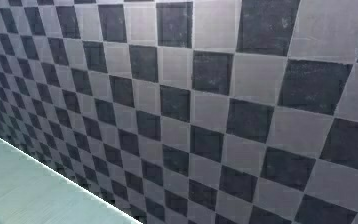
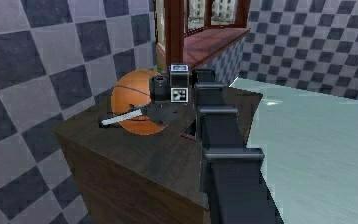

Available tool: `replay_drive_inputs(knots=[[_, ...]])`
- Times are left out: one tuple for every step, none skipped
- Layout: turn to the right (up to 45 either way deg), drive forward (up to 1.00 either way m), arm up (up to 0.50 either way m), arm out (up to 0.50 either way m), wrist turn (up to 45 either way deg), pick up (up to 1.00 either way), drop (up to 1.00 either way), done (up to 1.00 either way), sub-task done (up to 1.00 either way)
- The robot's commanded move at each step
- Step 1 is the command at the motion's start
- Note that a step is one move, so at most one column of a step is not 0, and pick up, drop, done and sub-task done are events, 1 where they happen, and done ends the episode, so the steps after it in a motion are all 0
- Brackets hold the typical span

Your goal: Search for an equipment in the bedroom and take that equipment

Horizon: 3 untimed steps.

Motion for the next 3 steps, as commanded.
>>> replay_drive_inputs(knots=[[0.0, 0.0, 0.0, 0.0, 21.0, 0.0, 0.0, 0.0, 0.0], [0.0, 0.0, 0.0, 0.0, 0.0, 1.0, 0.0, 0.0, 0.0], [0.0, 0.0, 0.0, 0.0, 0.0, 0.0, 0.0, 1.0, 0.0]])
